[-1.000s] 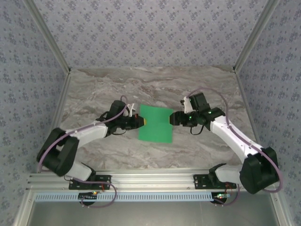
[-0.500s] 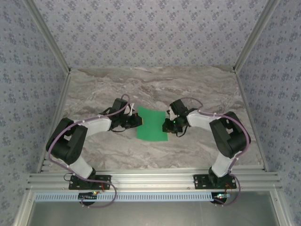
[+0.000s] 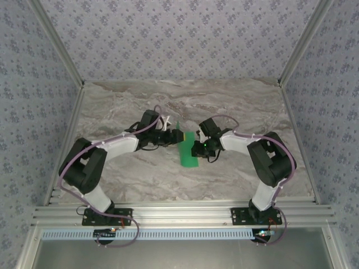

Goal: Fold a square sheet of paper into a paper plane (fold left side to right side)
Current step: First fold in half a square sheet of paper at the center of the table.

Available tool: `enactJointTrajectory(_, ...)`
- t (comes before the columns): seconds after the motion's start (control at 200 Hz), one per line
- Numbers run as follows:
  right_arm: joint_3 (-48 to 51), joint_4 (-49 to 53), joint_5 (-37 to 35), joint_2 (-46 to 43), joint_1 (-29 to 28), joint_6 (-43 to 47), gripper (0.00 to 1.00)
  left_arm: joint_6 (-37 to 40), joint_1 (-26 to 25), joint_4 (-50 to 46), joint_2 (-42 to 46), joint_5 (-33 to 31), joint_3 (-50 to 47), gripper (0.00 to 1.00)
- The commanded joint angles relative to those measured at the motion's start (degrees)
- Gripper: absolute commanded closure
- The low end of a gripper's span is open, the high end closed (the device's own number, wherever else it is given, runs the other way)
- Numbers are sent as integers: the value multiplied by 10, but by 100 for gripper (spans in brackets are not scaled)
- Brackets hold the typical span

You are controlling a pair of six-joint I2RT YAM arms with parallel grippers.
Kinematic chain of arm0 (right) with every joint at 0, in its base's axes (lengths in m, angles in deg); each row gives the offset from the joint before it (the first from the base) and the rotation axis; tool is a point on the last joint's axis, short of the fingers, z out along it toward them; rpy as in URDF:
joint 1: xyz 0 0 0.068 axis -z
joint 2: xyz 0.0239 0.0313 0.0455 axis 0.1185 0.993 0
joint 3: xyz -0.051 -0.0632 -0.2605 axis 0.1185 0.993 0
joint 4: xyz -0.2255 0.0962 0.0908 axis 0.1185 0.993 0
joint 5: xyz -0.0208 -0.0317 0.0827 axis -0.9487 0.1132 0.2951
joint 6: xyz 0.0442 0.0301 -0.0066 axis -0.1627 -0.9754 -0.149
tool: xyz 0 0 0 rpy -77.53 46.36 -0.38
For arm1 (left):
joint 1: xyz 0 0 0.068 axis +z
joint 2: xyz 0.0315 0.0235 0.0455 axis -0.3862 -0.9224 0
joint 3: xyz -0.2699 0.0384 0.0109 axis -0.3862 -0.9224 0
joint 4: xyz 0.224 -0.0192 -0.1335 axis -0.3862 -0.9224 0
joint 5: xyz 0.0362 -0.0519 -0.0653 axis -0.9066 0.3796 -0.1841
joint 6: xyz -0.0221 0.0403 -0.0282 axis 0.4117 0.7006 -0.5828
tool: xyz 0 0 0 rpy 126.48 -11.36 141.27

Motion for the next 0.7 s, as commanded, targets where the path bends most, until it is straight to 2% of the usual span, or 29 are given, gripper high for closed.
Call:
enactJointTrajectory(0.0,27,-4,-7,3,1,-9,80,-13,-8,19,-38,17,23,43)
enactJointTrajectory(0.295,48,-62,66,-90,46,-24,76,-12,-11,22,-72,16,34,44)
enactJointTrajectory(0.38,61,-99,100,-111,64,-45,69,-12,-12,24,-74,16,32,42)
enactJointTrajectory(0.58,77,-177,148,-113,87,-96,63,-12,-15,29,-78,17,32,40)
enactJointTrajectory(0.695,76,-210,167,-93,93,-119,63,-13,-16,28,-79,17,33,43)
